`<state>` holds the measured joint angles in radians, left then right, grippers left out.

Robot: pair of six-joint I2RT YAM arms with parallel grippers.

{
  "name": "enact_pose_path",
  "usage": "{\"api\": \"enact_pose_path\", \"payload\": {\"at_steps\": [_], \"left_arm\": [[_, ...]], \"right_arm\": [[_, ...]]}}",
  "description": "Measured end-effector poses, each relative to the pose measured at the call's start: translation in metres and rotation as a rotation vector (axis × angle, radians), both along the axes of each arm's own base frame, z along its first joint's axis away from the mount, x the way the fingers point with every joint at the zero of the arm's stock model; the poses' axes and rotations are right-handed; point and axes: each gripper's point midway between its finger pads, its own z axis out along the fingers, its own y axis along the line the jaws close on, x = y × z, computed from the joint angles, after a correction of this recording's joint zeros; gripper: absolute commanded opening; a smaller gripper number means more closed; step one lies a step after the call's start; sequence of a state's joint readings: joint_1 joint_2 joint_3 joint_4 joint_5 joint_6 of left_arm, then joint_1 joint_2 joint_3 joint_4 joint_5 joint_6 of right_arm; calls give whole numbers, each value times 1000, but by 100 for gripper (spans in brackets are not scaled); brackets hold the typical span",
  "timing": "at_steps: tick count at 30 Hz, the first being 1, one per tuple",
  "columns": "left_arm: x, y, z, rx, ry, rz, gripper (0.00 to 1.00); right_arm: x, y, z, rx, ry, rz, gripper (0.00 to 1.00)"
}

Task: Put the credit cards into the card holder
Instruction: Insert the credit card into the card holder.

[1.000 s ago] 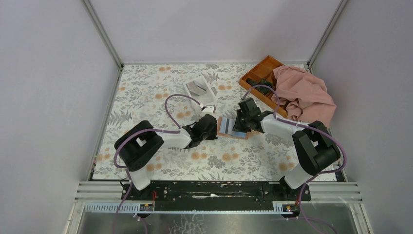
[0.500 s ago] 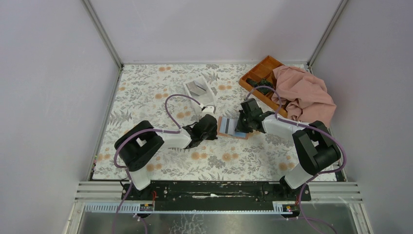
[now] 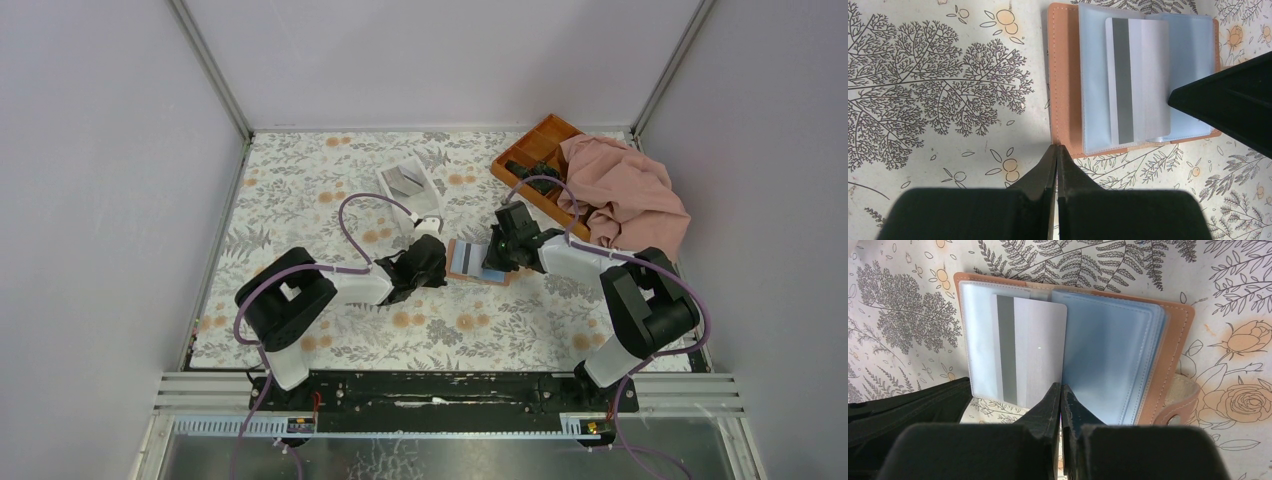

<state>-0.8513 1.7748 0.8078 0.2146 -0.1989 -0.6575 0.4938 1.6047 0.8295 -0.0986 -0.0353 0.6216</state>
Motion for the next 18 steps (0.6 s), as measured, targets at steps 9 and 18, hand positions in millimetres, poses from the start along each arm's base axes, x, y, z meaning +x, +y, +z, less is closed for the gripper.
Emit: {"api": "enact_pose_path", "payload": {"at_steps": [9,18], "left_arm": [[0,0,-2,3,3,0,0],[0,0,-2,4,3,0,0]], "right_arm": [[0,-5,-4,-1,3,-12,4],[0,-6,-5,3,0,-14,4]]}}
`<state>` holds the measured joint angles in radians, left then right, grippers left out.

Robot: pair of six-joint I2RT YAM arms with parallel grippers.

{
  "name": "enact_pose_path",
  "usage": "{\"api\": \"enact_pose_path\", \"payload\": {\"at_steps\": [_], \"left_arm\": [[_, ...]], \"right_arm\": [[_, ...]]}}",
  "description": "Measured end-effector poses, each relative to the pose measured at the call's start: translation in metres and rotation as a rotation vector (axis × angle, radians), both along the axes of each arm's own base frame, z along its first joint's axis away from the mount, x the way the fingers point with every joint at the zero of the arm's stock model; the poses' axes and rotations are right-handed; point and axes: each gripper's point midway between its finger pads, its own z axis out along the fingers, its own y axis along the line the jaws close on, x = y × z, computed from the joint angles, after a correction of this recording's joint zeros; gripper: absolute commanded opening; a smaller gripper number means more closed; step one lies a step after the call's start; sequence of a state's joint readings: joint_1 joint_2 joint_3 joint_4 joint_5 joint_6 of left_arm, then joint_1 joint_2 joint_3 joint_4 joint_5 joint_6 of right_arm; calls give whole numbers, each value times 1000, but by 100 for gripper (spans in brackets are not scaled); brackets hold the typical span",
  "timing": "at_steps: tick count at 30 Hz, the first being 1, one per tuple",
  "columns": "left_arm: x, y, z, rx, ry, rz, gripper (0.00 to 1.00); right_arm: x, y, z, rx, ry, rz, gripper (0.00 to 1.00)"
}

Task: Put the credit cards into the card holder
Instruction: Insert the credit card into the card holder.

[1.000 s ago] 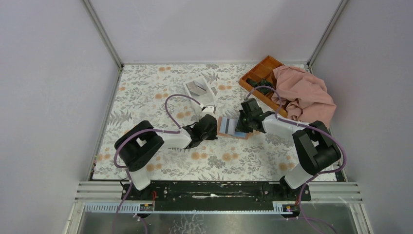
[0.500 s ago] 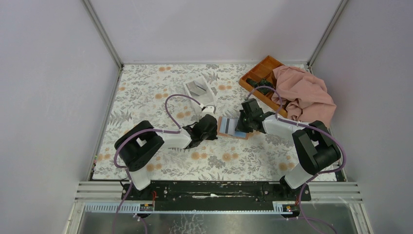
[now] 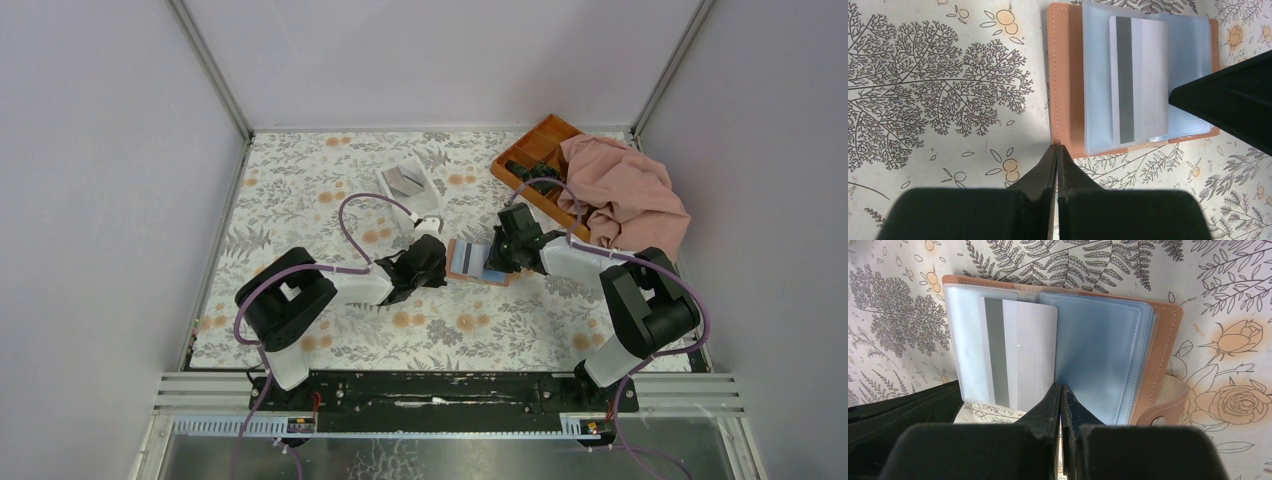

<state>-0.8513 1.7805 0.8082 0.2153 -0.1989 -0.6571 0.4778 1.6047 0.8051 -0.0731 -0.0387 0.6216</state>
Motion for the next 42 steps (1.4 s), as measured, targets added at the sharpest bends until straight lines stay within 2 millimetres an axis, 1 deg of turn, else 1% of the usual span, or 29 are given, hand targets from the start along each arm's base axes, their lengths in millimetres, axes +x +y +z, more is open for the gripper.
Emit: {"api": "enact_pose_path", "payload": {"at_steps": [8,13,26,38,42], "left_arm": [[0,-1,0,0,0,-1,0],[6,-9,2,-18,-16,-3,0],[6,-9,2,-16,-17,-2,0],[6,-9,1,-14,-17,-2,0],[7,-10,2,-17,-20,-2,0]], "right_arm": [[0,1,-1,8,-2,3,3],[3,1,-2,12,-7,-1,3],[4,2,-2,18,-5,2,3],[14,7,1,11,-4,9,3],[18,9,-1,6,0,14,4]]}}
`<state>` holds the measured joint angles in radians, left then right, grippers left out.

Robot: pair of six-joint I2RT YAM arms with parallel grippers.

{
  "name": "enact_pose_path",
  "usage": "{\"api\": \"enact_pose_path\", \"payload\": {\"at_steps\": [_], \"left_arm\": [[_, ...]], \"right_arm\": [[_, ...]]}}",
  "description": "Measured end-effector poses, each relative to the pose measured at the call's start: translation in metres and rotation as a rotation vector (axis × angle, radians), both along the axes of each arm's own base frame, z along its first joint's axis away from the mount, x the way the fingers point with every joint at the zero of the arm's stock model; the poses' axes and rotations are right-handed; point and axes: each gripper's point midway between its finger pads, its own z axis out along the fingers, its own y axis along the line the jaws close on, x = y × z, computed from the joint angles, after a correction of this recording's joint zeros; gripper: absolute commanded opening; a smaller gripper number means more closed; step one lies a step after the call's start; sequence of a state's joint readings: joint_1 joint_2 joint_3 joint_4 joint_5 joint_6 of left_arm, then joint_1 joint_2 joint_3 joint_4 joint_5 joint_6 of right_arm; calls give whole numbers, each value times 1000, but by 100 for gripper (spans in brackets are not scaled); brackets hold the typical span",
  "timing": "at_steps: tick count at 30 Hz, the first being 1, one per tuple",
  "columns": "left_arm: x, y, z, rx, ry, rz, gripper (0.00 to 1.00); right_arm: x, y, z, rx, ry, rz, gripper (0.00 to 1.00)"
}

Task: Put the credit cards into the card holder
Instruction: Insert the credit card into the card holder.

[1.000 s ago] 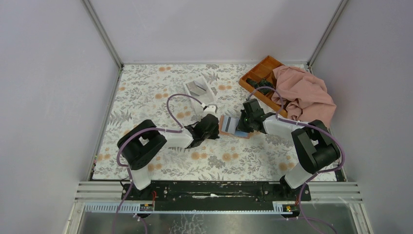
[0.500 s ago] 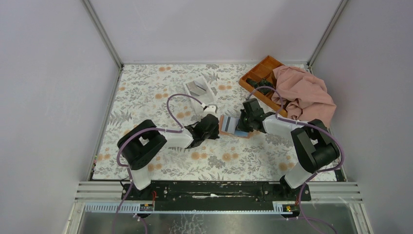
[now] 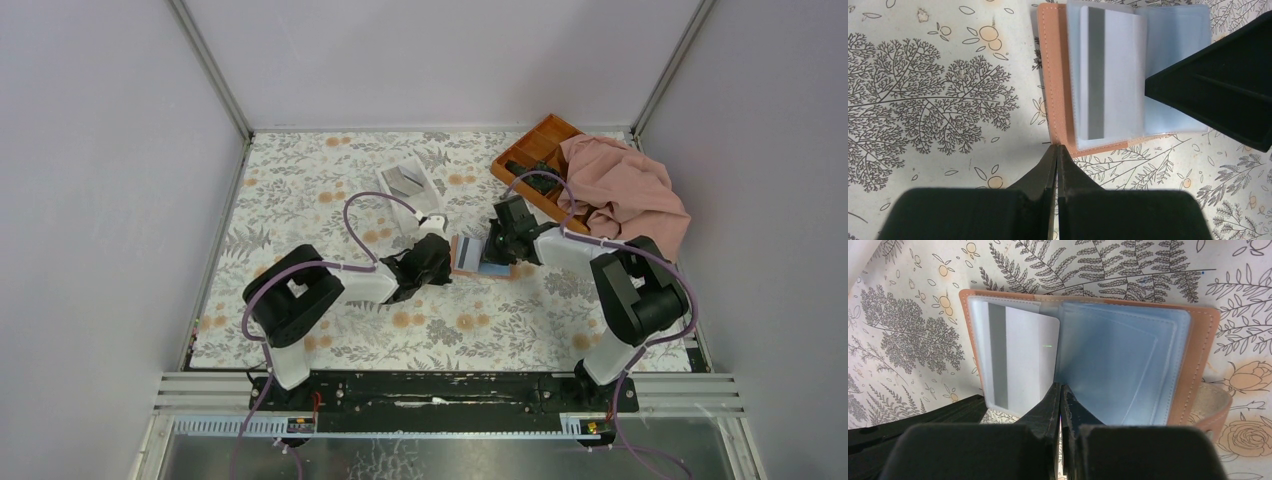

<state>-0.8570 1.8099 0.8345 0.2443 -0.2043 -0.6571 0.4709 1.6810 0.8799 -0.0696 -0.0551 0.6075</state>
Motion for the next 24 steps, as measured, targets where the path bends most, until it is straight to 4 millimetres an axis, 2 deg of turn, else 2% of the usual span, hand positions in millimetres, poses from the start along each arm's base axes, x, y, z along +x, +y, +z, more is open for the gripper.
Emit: {"api": "enact_pose_path", "payload": {"at_steps": [20,24], "left_arm": [[1,-2,-2,4,4,-1,0],[2,-2,-1,3,2,-1,0]], "right_arm": [[5,7,-3,-1,9,16,4],[6,8,-2,-12,7,21,10]]}}
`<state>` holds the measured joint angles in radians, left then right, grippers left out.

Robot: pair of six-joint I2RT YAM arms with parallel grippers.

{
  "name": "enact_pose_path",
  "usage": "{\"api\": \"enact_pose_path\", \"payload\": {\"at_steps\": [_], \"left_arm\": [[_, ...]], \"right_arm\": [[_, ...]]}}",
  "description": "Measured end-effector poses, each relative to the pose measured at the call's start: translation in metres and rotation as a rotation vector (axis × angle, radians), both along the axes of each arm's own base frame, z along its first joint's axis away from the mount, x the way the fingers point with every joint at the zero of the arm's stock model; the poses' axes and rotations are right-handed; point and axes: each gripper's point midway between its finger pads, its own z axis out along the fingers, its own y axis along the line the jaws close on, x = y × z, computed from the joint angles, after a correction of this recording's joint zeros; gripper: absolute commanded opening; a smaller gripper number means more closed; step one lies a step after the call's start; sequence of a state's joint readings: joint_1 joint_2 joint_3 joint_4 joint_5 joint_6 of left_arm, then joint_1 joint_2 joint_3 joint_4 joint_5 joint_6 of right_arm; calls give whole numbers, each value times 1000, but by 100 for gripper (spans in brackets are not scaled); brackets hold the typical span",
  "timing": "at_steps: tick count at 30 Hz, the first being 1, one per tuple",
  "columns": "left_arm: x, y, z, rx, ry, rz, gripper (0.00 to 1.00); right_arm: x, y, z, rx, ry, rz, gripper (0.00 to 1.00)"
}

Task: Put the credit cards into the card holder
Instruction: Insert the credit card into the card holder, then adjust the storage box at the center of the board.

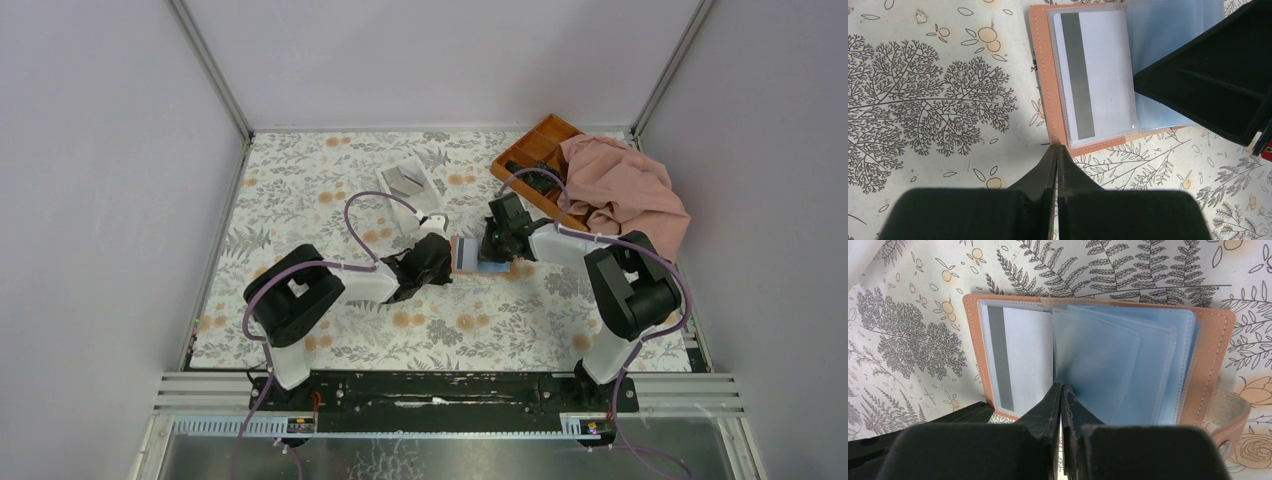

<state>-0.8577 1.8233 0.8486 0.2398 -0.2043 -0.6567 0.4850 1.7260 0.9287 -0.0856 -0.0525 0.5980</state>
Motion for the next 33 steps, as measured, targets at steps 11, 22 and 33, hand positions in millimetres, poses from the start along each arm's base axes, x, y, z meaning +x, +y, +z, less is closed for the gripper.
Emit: {"api": "enact_pose_path", "payload": {"at_steps": [11,22,33], "left_arm": [[-5,8,4,-2,-6,34,10],[-30,69,25,138,5,152,33],[-19,86,98,53,-138,250,57]], "right_arm": [[-2,-6,12,-53,-30,8,35],[-2,-5,52,-57,-114,56,44],[21,29,108,-32,-246,159,47]]}}
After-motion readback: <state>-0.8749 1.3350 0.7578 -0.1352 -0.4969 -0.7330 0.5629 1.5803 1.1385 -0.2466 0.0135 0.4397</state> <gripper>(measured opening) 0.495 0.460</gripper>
